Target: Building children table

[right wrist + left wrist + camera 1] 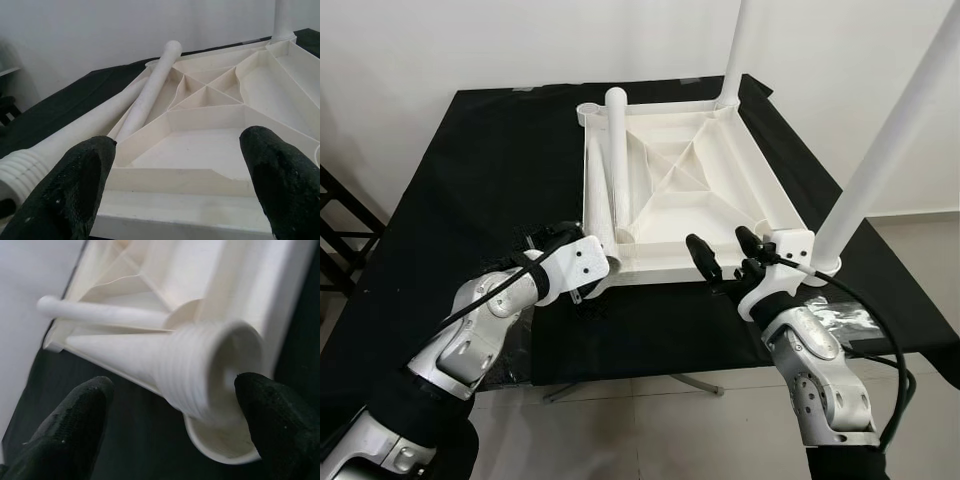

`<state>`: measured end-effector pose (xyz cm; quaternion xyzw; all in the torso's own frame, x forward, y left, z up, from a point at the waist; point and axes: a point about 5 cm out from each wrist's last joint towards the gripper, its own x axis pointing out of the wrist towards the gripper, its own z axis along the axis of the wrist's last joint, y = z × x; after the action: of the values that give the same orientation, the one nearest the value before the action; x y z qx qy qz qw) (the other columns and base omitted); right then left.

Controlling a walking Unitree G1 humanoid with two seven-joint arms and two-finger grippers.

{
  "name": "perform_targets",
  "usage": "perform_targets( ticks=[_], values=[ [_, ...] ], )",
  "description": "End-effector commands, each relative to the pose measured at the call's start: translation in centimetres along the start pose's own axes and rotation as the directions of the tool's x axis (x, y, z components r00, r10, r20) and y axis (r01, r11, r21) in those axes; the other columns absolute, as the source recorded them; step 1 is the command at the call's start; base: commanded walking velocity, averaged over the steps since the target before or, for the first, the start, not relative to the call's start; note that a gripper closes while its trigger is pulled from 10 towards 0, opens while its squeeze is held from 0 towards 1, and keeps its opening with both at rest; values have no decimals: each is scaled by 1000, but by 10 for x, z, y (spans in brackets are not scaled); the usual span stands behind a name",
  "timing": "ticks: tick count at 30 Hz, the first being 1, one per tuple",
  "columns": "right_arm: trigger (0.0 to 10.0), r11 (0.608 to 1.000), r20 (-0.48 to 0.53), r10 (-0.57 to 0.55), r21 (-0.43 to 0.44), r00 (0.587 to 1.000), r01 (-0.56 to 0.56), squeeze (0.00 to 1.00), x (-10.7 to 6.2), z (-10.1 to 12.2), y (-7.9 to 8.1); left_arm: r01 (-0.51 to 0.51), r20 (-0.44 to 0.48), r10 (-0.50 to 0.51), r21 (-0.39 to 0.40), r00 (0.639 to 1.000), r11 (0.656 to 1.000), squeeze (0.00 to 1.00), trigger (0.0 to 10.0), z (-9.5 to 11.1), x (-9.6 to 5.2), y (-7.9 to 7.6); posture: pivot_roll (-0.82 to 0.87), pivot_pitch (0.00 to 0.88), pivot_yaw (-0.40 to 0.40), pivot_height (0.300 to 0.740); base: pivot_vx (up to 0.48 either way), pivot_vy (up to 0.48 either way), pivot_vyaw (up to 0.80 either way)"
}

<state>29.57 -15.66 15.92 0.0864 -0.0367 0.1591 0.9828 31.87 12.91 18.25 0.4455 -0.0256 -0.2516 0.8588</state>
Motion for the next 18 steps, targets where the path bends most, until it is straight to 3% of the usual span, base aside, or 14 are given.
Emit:
perform_targets(
  ticks=[1,18],
  values=[
    [10000,1000,-10,9,15,1000,-9,0,0,-2,3,-23,-30,23,2,999,1000,0,10000,-4,1,3,-2,102,6,740,0,0,0],
    [10000,1000,-11,7,16,1000,-6,0,0,-2,3,-56,-15,56,-31,998,998,0,10000,4,12,-4,-10,102,15,740,0,0,0]
  ],
)
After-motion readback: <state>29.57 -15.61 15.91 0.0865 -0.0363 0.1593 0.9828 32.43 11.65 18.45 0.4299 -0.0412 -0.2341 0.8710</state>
